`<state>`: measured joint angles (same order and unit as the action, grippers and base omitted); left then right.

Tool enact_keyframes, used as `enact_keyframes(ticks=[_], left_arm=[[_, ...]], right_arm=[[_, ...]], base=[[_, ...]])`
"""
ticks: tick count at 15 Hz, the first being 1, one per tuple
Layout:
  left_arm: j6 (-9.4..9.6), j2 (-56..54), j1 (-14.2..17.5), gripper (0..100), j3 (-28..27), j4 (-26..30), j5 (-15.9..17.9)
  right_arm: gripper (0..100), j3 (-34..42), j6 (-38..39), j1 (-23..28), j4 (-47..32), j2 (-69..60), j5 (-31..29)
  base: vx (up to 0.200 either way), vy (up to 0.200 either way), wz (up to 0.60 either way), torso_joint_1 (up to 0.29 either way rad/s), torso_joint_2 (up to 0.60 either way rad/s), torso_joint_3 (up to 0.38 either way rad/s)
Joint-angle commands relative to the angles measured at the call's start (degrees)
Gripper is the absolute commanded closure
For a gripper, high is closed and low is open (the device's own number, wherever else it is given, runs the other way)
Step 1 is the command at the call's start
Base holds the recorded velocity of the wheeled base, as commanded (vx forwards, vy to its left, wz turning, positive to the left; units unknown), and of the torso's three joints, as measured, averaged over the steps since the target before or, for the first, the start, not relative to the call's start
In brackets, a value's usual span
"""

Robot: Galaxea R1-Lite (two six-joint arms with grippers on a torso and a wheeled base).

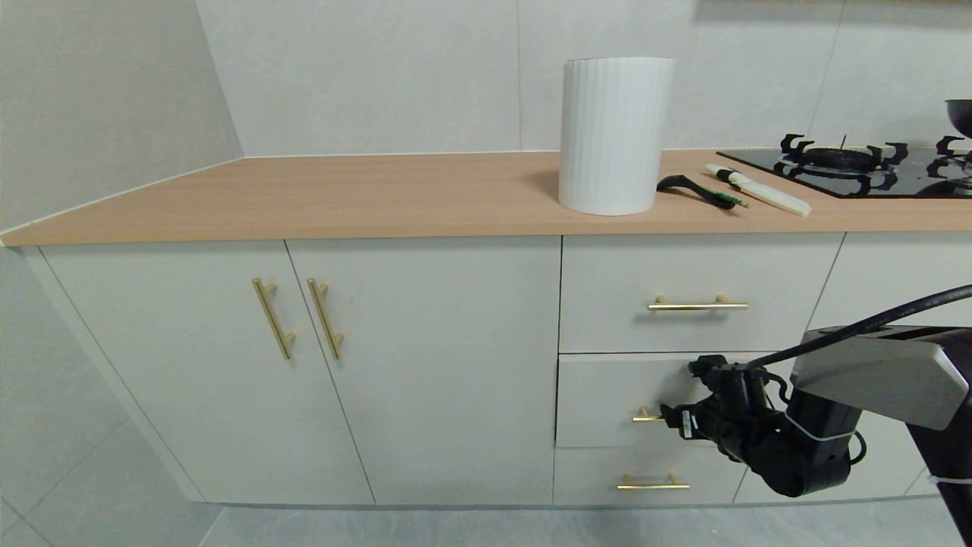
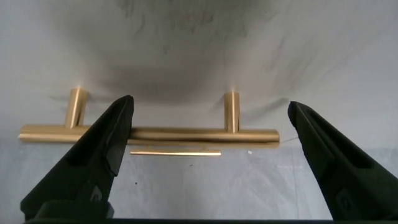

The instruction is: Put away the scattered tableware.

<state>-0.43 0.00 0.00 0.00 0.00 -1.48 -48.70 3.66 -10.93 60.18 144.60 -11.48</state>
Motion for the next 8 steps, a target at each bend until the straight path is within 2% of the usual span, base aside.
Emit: enact_keyframes(ticks=[1, 6, 8], left_arm=[[-0.01, 0.0, 0.0, 0, 0.0, 0.0, -0.02], [-0.01, 0.0, 0.0, 0, 0.0, 0.0, -0.02], [-0.01, 0.0, 0.0, 0, 0.0, 0.0, -0.02]], right_arm=[[0, 0.01, -0.05, -0.05, -0.33, -0.02, -0.03], [0, 1.86, -0.14, -0.23, -1.74, -2.05, 0.06], [0, 4.32, -0.32, -0.32, -11.32, -8.73, 1.99]], base=[[0.0, 0.0, 0.0, 0.0, 0.0, 0.0], [0.0, 0.0, 0.0, 0.0, 0.0, 0.0], [0.0, 0.0, 0.0, 0.0, 0.0, 0.0]])
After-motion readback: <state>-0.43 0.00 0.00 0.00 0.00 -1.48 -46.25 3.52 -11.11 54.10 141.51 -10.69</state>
